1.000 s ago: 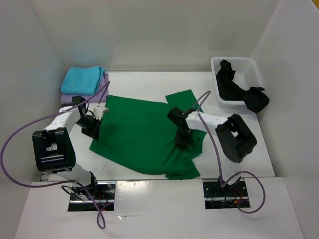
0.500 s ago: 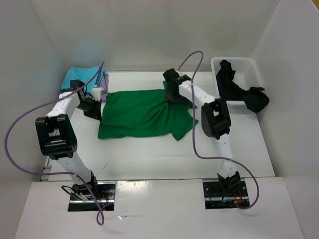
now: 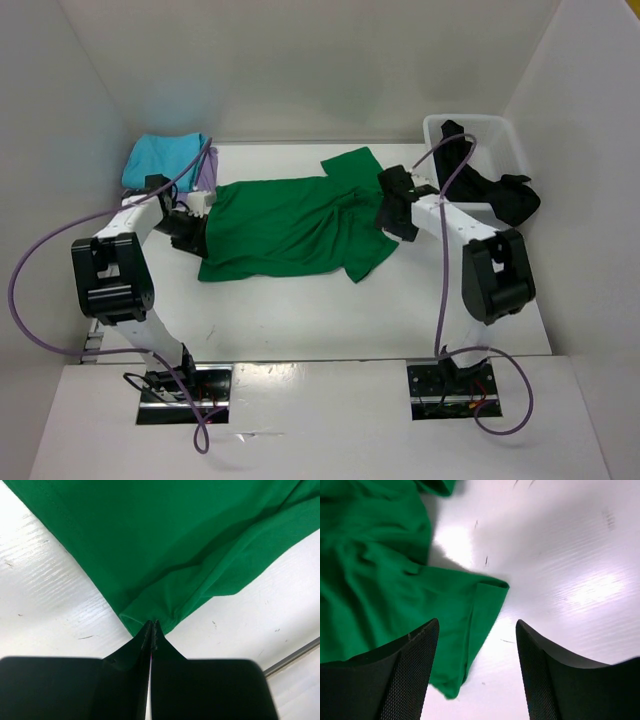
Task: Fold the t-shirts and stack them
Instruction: Flatten out the tshirt
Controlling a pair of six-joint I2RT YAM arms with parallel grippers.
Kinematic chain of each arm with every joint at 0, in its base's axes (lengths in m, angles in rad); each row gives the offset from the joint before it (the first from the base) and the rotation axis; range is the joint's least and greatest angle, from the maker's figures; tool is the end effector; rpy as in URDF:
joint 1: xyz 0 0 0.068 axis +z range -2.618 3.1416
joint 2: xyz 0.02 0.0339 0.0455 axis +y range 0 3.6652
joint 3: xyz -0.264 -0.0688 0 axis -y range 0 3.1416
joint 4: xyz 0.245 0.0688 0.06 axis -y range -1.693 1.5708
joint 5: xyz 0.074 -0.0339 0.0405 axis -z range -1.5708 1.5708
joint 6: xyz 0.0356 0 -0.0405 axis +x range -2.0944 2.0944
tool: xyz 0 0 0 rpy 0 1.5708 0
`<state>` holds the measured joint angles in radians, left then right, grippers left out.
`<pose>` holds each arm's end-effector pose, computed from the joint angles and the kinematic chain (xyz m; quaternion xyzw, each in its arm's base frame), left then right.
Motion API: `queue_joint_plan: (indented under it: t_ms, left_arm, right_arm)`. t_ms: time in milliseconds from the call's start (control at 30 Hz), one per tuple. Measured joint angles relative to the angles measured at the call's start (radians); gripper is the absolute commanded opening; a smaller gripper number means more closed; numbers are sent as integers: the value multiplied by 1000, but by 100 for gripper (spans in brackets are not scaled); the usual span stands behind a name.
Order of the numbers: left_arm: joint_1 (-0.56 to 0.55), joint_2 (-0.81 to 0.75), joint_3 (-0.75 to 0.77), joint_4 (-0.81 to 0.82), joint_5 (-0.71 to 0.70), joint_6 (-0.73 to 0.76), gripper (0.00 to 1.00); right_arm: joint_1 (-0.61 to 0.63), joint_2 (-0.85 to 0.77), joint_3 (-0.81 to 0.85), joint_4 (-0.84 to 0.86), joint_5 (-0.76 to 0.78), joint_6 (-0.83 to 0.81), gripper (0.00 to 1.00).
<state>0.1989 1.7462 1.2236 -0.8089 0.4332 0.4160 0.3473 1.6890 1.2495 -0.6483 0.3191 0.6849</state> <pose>0.3299 0.0512 0.1999 0.1306 0.9612 -0.1681 0.1757 0.3314 0.1081 0.2302 0.1985 0.9386 -0.0176 0.2815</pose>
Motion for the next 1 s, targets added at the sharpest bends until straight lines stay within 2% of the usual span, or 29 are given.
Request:
queue_joint_plan:
  t_ms: [33,233,433,567,600,667,700,800,867,1000]
  left_arm:
    - [0,-5,-2,-1,0,0,0]
    - [0,-32,-11,1,2,3,0]
    - [0,-37,-39,0,1,3,0]
    - [0,-41,-46,-2,1,3,0]
    - [0,-43,-46,-2,0,3,0]
    - [0,-47,-46,-2,-2,4,0]
    - [0,-49,-46,-2,-3,5,0]
    - [0,-62,-46,-5,-12,5,0]
    - [0,-75,-46,-8,-19,8,0]
    - [0,-109,-46,-18,-31,24,0]
  right_arm:
    - [-1,26,-11,11,-12,3,71]
    - [6,175,-10,61,-69,6,72]
    - [6,209,-7,64,-67,17,63]
    - [6,193,-31,74,-63,31,48]
    - [6,186,-39,75,-65,34,40]
    - [6,174,-57,82,-66,42,32]
    - [6,164,-68,85,-68,48,24]
    - [6,130,-112,88,-74,67,14]
    - [6,103,-144,87,-80,78,2]
    - [6,33,-209,78,-93,93,0]
